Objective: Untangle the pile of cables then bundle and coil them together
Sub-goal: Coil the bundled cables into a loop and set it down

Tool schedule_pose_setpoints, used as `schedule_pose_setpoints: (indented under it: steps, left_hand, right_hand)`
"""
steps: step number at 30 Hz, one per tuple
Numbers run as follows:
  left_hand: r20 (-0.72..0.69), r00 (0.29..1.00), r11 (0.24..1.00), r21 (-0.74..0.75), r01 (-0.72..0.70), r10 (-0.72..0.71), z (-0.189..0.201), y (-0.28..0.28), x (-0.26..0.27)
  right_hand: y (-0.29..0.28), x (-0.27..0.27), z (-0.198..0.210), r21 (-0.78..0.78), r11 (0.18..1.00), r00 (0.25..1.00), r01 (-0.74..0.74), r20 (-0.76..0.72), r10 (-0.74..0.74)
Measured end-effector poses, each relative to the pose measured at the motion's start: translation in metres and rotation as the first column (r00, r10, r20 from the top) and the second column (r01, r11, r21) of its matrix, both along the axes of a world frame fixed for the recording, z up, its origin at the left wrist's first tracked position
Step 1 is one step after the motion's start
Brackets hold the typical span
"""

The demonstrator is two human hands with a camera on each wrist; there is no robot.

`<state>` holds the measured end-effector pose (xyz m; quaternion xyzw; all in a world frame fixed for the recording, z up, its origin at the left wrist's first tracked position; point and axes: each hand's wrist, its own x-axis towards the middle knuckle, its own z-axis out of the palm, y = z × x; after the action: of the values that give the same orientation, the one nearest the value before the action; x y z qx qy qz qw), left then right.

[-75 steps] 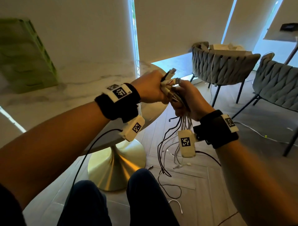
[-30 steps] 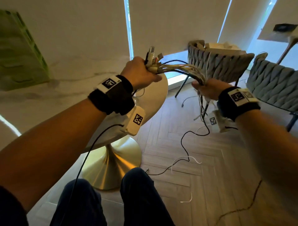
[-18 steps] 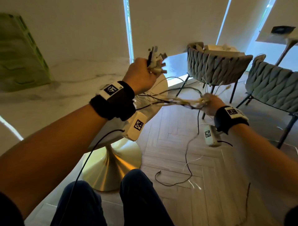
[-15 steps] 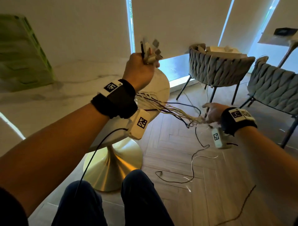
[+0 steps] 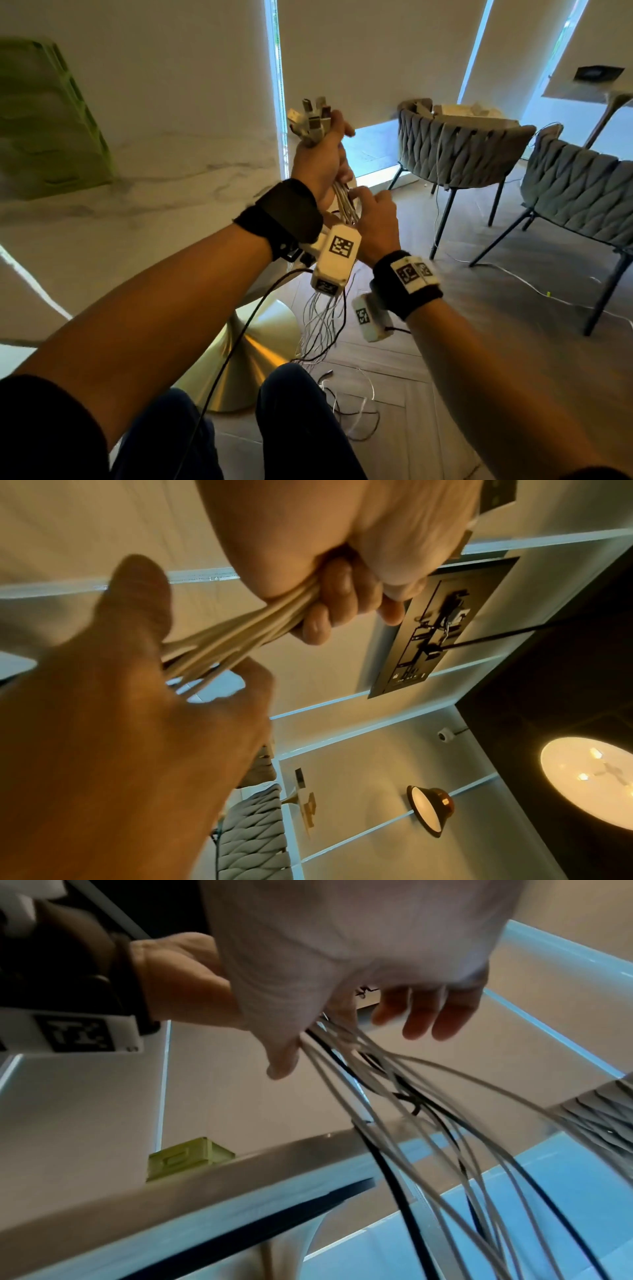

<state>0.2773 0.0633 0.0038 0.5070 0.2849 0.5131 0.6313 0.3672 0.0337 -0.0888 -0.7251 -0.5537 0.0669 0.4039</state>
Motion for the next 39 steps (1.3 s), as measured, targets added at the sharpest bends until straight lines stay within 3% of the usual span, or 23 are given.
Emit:
schedule_pose_setpoints:
  steps: [2, 4, 8, 11, 14, 18, 22, 26, 28, 30, 32, 34, 36, 39]
  left_hand:
    - [-0.019, 0.999, 0.999, -0.024, 0.026, -0.027, -0.009, 0.000, 0.000]
    - [0.000, 0.999, 0.998, -0.045, 0.054, -0.054, -0.014, -0.001, 0.000]
    - [0.045, 0.986, 0.980, -0.116, 0.162, -0.158, -0.013, -0.003, -0.002]
    - [0.002, 0.970, 0.967, -0.076, 0.242, -0.243, -0.007, -0.005, -0.007]
    - [-0.062, 0.968, 0.970, 0.013, 0.245, -0.243, 0.009, -0.006, -0.010]
    - [-0.070, 0.971, 0.973, -0.004, 0.230, -0.230, 0.004, -0.005, -0.009]
    - [-0.096, 0.971, 0.976, -0.022, 0.219, -0.220, -0.009, -0.010, 0.003]
    - [-0.027, 0.984, 0.984, -0.045, 0.174, -0.176, 0.001, -0.005, 0.003]
    - [-0.043, 0.988, 0.988, -0.057, 0.146, -0.149, -0.002, -0.003, 0.005]
    - [-0.064, 0.988, 0.988, -0.081, 0.134, -0.140, -0.009, -0.001, 0.006]
    - [-0.042, 0.992, 0.985, -0.133, 0.112, -0.119, -0.014, 0.005, 0.002]
    - [-0.014, 0.996, 0.978, -0.190, 0.089, -0.093, -0.019, 0.010, -0.001]
    - [0.030, 0.995, 0.970, -0.220, 0.102, -0.098, -0.025, 0.010, 0.002]
    - [0.076, 0.992, 0.967, -0.228, 0.117, -0.102, -0.031, 0.006, 0.006]
  right_hand:
    - [0.001, -0.008, -0.002, 0.148, 0.989, 0.993, 0.014, -0.117, 0.004]
    - [0.004, -0.013, 0.000, 0.218, 0.975, 0.967, -0.051, -0.233, 0.102]
    - [0.001, -0.011, 0.000, 0.127, 0.969, 0.946, -0.213, -0.223, 0.237]
    - [-0.005, 0.000, -0.006, 0.057, 0.952, 0.922, -0.301, -0.236, 0.305]
    - [-0.009, 0.023, -0.022, -0.118, 0.960, 0.962, -0.256, -0.125, 0.241]
    - [-0.011, 0.056, -0.037, -0.283, 0.953, 0.990, -0.109, -0.121, 0.078]
    - [-0.010, 0.068, -0.033, -0.464, 0.882, 0.996, -0.083, -0.049, 0.069]
    - [-0.017, 0.063, -0.040, -0.327, 0.937, 0.969, -0.121, -0.245, 0.040]
    - [-0.017, 0.061, -0.043, -0.388, 0.915, 0.989, -0.106, -0.134, 0.057]
    - [-0.018, 0.064, -0.045, -0.535, 0.837, 0.984, -0.112, 0.060, 0.169]
    - [-0.017, 0.064, -0.037, -0.635, 0.753, 0.952, -0.172, 0.088, 0.292]
    - [-0.017, 0.056, -0.026, -0.562, 0.762, 0.928, -0.324, -0.031, 0.372]
    - [-0.016, 0.041, -0.012, -0.288, 0.835, 0.883, -0.469, -0.183, 0.433]
    - [-0.014, 0.015, 0.001, -0.026, 0.867, 0.848, -0.497, -0.225, 0.479]
